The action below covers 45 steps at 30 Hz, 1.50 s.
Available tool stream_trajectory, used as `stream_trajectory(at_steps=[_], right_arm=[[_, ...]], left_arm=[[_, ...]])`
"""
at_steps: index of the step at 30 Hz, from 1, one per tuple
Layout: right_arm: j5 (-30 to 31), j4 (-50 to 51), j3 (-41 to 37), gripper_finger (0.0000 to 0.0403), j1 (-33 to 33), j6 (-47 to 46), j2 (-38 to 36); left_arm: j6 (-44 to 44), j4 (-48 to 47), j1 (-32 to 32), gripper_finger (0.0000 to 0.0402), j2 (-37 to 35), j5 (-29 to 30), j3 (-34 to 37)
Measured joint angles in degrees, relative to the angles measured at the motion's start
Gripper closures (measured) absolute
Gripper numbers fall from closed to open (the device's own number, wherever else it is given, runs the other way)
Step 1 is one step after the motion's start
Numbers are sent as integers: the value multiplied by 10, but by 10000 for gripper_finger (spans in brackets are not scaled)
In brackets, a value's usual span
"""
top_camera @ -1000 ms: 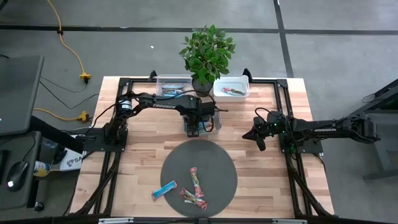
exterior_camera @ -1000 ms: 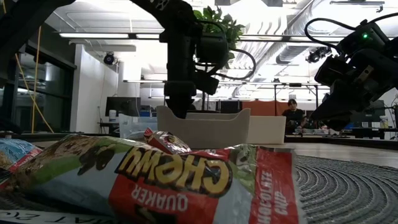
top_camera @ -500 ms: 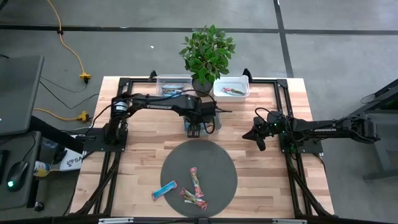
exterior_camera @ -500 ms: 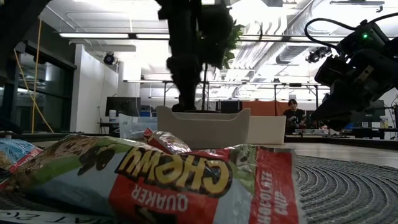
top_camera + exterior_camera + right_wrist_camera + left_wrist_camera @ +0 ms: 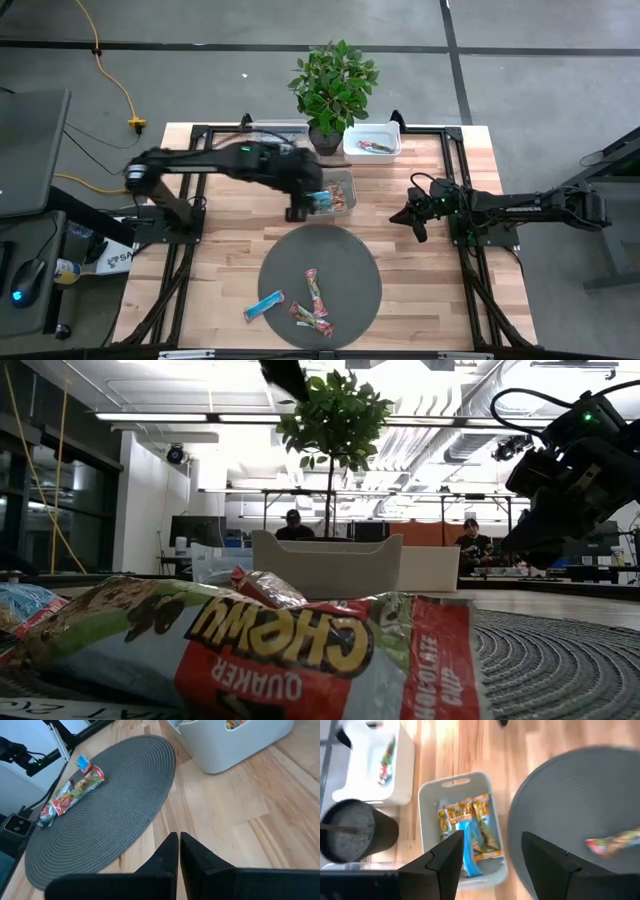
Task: Pick and place Granola Bars by type
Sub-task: Put the red granola bar into the white bin
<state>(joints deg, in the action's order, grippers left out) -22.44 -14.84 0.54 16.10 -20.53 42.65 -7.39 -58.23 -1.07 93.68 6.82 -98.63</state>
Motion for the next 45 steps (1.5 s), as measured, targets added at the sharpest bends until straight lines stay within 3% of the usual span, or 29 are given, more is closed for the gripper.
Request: stream_trajectory(at_steps=[8, 14, 22, 28, 35, 40, 45], right_arm=[[0, 0, 0, 403, 0, 0, 0], [0, 0, 0, 403, 0, 0, 0], [0, 0, 0, 403, 0, 0, 0], [0, 0, 0, 403, 0, 0, 0], [0, 0, 0, 403, 0, 0, 0], [0, 0, 0, 403, 0, 0, 0], [0, 0, 0, 403, 0, 0, 0]], left_arm=[[74, -70, 53, 209, -147, -9, 0], [203, -164, 128, 209, -225, 33, 0], [406, -243, 281, 209, -240, 105, 11], [526, -241, 397, 209, -237, 113, 106], [640, -111, 480, 209, -237, 50, 259], [689, 35, 488, 209, -223, 14, 343], [710, 132, 487, 209, -185, -6, 383]])
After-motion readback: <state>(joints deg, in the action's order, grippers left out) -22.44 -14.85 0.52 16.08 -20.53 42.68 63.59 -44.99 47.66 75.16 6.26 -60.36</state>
